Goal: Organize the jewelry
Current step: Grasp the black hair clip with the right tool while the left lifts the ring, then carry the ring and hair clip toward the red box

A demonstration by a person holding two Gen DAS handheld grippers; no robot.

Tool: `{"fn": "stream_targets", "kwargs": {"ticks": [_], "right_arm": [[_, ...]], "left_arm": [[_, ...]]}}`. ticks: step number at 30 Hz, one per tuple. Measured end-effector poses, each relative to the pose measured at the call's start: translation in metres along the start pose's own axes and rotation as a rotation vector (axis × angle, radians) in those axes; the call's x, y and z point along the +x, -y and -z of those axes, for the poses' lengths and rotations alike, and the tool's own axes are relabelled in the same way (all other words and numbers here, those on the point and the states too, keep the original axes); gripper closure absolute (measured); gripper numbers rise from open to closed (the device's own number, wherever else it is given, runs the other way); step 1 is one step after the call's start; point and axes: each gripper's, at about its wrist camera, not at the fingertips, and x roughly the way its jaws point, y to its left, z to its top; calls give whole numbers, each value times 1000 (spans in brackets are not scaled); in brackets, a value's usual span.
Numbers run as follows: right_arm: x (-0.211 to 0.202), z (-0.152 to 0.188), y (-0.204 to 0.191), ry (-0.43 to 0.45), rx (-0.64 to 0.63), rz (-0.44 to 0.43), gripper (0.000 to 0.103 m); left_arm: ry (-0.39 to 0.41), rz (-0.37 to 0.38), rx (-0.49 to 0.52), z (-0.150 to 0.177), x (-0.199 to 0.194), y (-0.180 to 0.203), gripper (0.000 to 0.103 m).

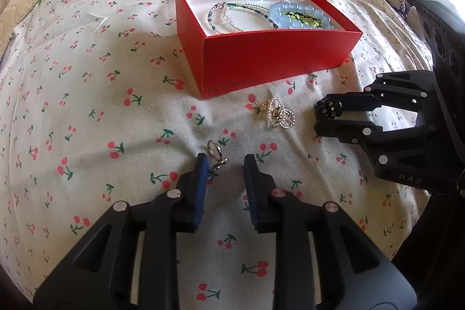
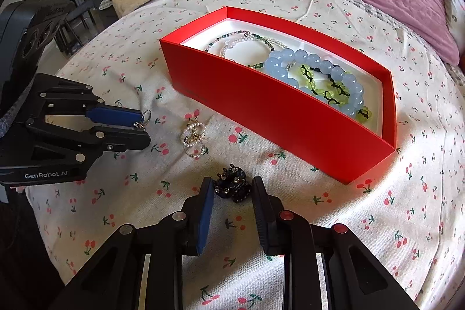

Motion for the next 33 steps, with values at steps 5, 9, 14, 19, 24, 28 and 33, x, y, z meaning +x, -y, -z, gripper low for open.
{"fn": "stream_targets", "kwargs": {"ticks": [5, 9, 14, 19, 24, 28, 33], "right_arm": [[-7, 3, 8, -11, 28, 9, 76], [-9, 2, 12, -23, 66, 13, 76], [-12, 3, 10, -21, 64, 21, 76], [-19, 1, 13, -4, 76, 21, 76], [-29, -4, 18, 10, 117, 17, 76], [-43, -9, 20, 25, 148, 13, 76], [-60, -19, 27, 58, 182, 21, 76]], "left_arm": [[-9, 4, -33, 1, 0, -3, 76], [-5, 0, -62, -1, 2, -4, 76], [-6, -37, -62, -1, 2, -2, 91], [-13, -26, -100, 0, -2, -9, 93], [1, -27, -107, 0, -10, -10, 93], [34, -16, -123, -8, -22, -12, 93], [79, 5, -122, -24, -38, -9, 93]]}}
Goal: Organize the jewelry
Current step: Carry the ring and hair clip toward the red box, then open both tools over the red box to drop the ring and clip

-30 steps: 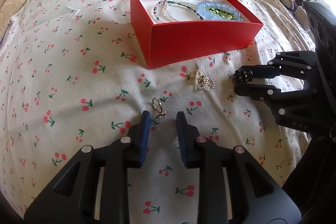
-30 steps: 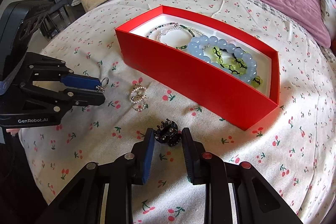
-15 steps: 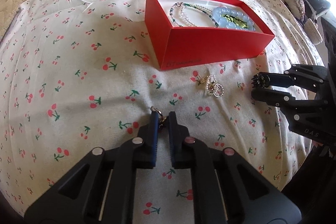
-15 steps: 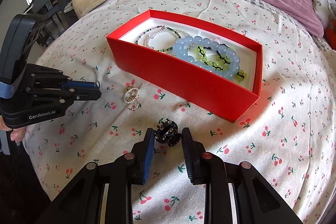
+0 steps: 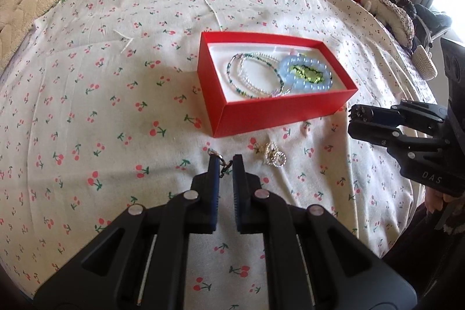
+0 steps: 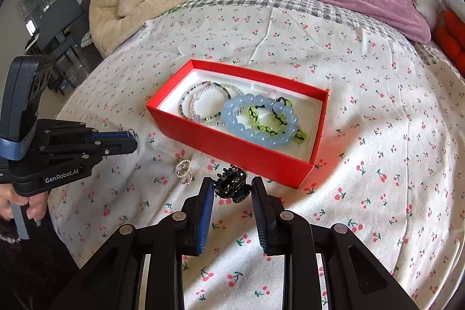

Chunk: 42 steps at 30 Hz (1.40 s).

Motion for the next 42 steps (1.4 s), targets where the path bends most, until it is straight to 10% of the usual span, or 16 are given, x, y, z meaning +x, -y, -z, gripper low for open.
{"fn": "stream_targets", "kwargs": {"ticks": [18, 42], "right_arm": [[6, -45, 36, -31, 228, -9, 76], [42, -55, 57, 18, 102, -24, 76]], "left_arm": [[34, 91, 9, -62, 17, 37, 93], [42, 51, 150, -76, 56, 41, 93]]}}
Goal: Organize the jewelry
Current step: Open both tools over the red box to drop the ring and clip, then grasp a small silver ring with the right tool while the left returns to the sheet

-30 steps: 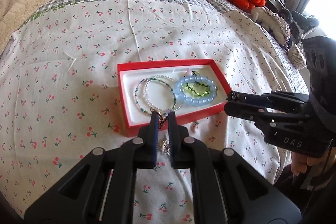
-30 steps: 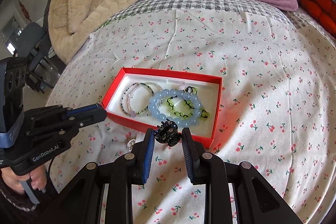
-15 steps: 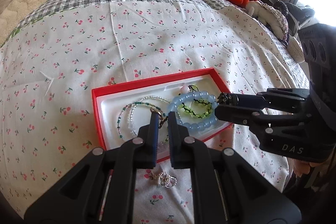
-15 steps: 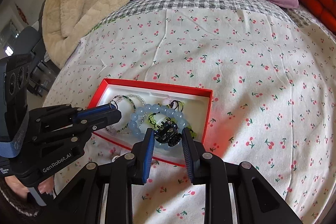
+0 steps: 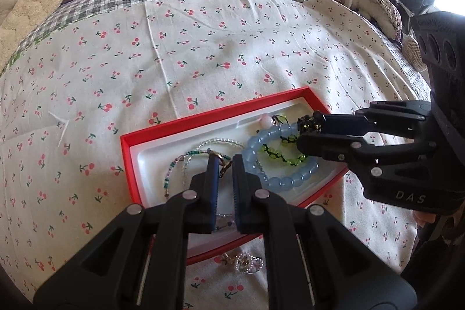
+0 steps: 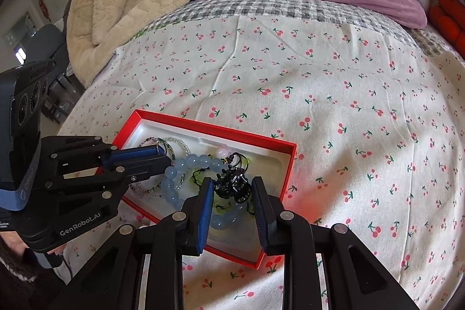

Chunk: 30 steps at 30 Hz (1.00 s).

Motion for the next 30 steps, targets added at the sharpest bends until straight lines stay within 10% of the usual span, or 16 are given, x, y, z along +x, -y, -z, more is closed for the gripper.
{"fn": "stream_targets", "kwargs": {"ticks": [6, 10, 14, 30], "right_arm": [[-2, -3, 8, 10, 29, 7, 75], [-11, -3, 13, 11, 48, -27, 71], [-28, -1, 10, 56, 45, -23, 45], [-61, 28, -4, 56, 29, 32, 32]], "left_arm": [[2, -18, -6, 0, -1, 2, 87], [9, -36, -6, 3, -8, 3, 63], [32, -35, -3, 6, -22, 8, 53], [11, -90, -99, 46, -57, 1, 23]]}}
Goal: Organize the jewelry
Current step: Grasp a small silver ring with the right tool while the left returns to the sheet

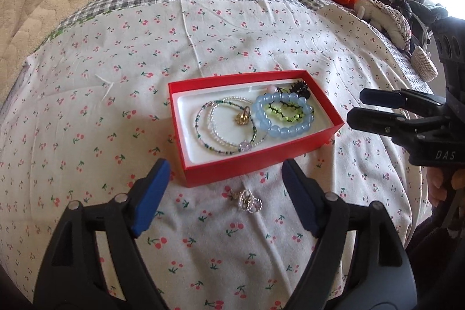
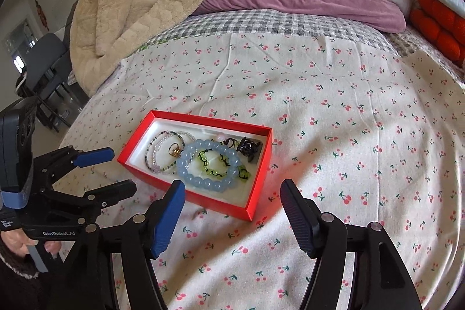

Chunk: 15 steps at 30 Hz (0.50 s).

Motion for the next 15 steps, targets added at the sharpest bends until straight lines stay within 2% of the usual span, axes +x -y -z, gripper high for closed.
{"fn": "stream_targets", "kwargs": {"ticks": [8, 15], "right_arm": [[-1, 21, -6, -45, 11, 46, 25], [6, 38, -6, -85, 33, 67, 24]], "left_arm": [[-37, -33, -19, 24, -7, -9, 22], [-86, -78, 16, 47, 3, -12, 22]]}}
